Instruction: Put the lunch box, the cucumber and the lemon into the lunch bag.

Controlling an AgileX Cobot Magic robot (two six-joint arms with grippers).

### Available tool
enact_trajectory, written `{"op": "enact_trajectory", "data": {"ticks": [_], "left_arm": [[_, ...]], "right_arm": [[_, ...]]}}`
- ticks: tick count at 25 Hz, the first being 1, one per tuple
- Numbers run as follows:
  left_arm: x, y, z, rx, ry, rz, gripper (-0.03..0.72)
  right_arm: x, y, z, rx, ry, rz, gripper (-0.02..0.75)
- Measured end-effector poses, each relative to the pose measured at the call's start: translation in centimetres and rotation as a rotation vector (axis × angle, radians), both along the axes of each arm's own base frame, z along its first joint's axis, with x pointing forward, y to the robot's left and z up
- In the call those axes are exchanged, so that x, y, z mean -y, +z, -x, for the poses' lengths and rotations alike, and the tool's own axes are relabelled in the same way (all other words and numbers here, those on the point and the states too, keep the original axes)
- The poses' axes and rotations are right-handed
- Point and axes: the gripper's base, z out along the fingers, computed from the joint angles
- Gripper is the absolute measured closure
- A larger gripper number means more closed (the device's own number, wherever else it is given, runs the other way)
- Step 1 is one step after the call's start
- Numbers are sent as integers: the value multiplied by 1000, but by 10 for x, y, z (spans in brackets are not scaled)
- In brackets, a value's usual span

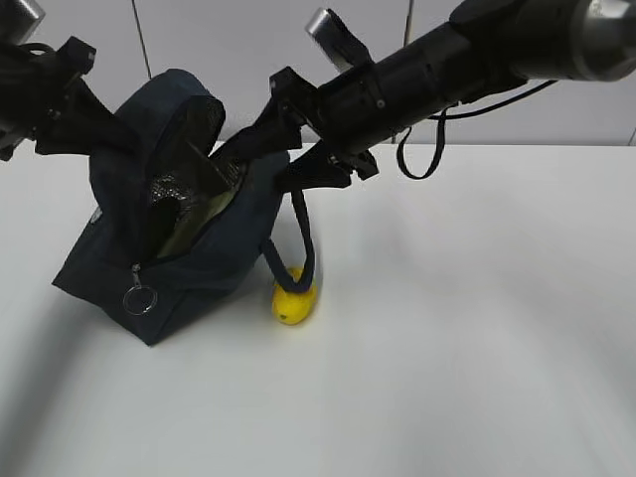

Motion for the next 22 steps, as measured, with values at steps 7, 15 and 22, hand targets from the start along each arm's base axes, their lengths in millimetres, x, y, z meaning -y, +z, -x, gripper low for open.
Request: {"op": "enact_trajectory", "data": {"ticks": [7, 15, 22], "left_arm": [[-14, -6, -4, -12, 82, -91, 671], [-24, -10, -6, -17, 126, -170, 671], [-25, -10, -6, -14, 127, -180, 671]], "right_arm": [[12, 15, 13, 40, 134, 218, 222], [14, 3, 25, -26, 165, 513, 222], [0, 0, 29, -54, 77, 572, 222]]}}
